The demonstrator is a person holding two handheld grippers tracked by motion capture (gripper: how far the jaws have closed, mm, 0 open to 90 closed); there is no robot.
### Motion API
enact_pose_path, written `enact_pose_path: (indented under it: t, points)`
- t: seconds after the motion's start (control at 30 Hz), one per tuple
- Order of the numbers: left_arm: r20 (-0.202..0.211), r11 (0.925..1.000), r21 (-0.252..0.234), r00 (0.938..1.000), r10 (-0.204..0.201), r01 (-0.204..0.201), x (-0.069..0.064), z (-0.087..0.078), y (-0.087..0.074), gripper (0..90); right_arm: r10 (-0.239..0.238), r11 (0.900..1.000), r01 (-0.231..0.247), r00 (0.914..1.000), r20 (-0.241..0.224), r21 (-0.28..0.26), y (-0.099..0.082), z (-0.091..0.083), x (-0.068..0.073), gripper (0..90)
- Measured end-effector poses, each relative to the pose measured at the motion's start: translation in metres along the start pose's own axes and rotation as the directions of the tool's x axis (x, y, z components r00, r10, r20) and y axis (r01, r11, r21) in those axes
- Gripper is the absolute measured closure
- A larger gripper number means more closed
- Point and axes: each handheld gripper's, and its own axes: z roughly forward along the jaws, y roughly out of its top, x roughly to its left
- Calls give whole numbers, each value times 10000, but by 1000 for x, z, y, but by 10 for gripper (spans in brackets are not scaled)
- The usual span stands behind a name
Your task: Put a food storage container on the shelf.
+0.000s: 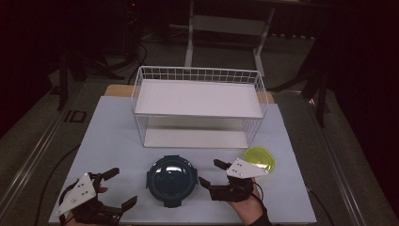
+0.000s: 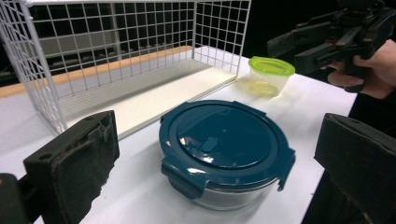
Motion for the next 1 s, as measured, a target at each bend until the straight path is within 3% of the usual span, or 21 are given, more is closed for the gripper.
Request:
enact_pose_path:
  t: [0.17, 0.27, 0.37, 0.47, 0.57, 0.7, 0.77, 0.9, 0.97, 1.0]
  points:
    - [255, 9995, 260, 9995, -200, 193, -1, -1, 11, 0, -191, 9996, 187, 9996, -216, -201, 4, -7, -1, 158]
    - [224, 9986, 361, 9990, -390, 382, 1, -2, 17, 0, 145, 9999, -142, 9980, -617, 56, 5, -7, -4, 163]
    - [99, 9956, 779, 9986, -524, 515, 5, -2, 24, 0, -120, 9998, 112, 9982, -586, -148, 6, -8, -4, 170]
    - [120, 9902, 1007, 9951, -985, 968, 13, -1, 28, 0, -342, 9985, 321, 9983, -478, -443, 10, -11, -3, 190]
    - [92, 9769, 1330, 9854, -1699, 1672, 22, 4, 29, 0, -501, 9973, 471, 9973, -534, -561, 14, -11, -4, 204]
    - [67, 9649, 1671, 9784, -2064, 2024, 29, 11, 27, 0, -362, 9959, 305, 9972, -658, -857, 18, -11, -5, 175]
    - [38, 9555, 1787, 9709, -2394, 2349, 33, 16, 25, 0, -240, 9963, 188, 9978, -612, -841, 20, -11, -6, 150]
    - [58, 9281, 2217, 9513, -3082, 2993, 41, 29, 15, 0, -85, 9977, 50, 9986, -514, -677, 22, -10, -7, 109]
    - [31, 9092, 2431, 9370, -3493, 3381, 44, 35, 10, 0, -121, 9990, 103, 9991, -417, -437, 21, -7, -5, 98]
    - [53, 8969, 2547, 9270, -3751, 3615, 46, 38, 8, 0, -25, 9993, 12, 9994, -341, -387, 21, -5, -5, 98]
